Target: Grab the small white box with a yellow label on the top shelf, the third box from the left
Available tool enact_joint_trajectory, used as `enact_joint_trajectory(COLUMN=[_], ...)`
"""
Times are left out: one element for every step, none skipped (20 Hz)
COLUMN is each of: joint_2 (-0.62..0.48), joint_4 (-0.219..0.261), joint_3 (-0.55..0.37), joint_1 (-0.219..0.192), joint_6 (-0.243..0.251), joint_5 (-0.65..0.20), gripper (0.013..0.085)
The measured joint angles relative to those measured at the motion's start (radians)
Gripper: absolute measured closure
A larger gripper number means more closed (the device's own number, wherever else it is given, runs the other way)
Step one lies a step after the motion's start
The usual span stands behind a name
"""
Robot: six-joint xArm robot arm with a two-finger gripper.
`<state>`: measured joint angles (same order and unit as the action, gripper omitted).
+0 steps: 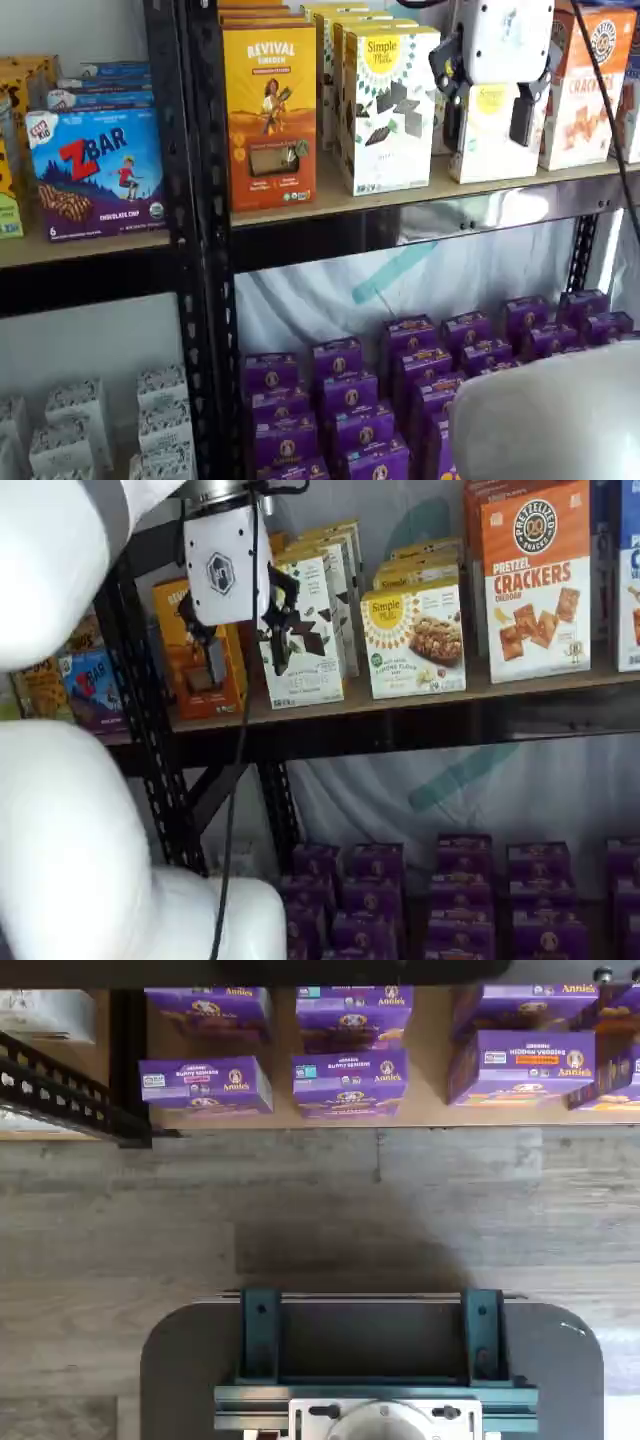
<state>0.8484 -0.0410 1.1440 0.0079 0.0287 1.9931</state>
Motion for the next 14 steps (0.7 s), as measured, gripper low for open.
enact_joint_trajectory(joint_2=[-0.009, -0.029, -0.037, -0.037, -0.038, -0.038, -0.038, -0.037, -0.035, -0.032, -0.027, -0.020, -0.016, -0.012], joint_4=[0.003, 0.010, 0.013, 0.013, 0.012, 0.009, 0.007, 0.005, 0.002, -0.001, -0.001, -0.004, -0.007, -0.009], joint_3=[0.008, 0.025, 0.032, 0.033, 0.034, 0.033, 0.033, 0.032, 0.029, 0.026, 0.021, 0.012, 0.006, 0.001], joint_1=[0.003, 0.010, 0.013, 0.013, 0.013, 0.012, 0.012, 0.012, 0.010, 0.008, 0.007, 0.000, -0.008, -0.013], joint_6=[0.002, 0.005, 0.007, 0.008, 0.008, 0.009, 0.009, 0.010, 0.010, 0.009, 0.008, 0.002, -0.004, -0.009], joint_5=[0.016, 0.047, 0.060, 0.062, 0.062, 0.060, 0.057, 0.054, 0.048, 0.040, 0.030, 0.010, -0.003, -0.015], gripper=[0.0130, 0.0130, 0.0130, 0.0130, 0.0130, 0.0130, 0.0130, 0.0130, 0.0130, 0.0130, 0.0130, 0.0130, 0.0130, 0.0130])
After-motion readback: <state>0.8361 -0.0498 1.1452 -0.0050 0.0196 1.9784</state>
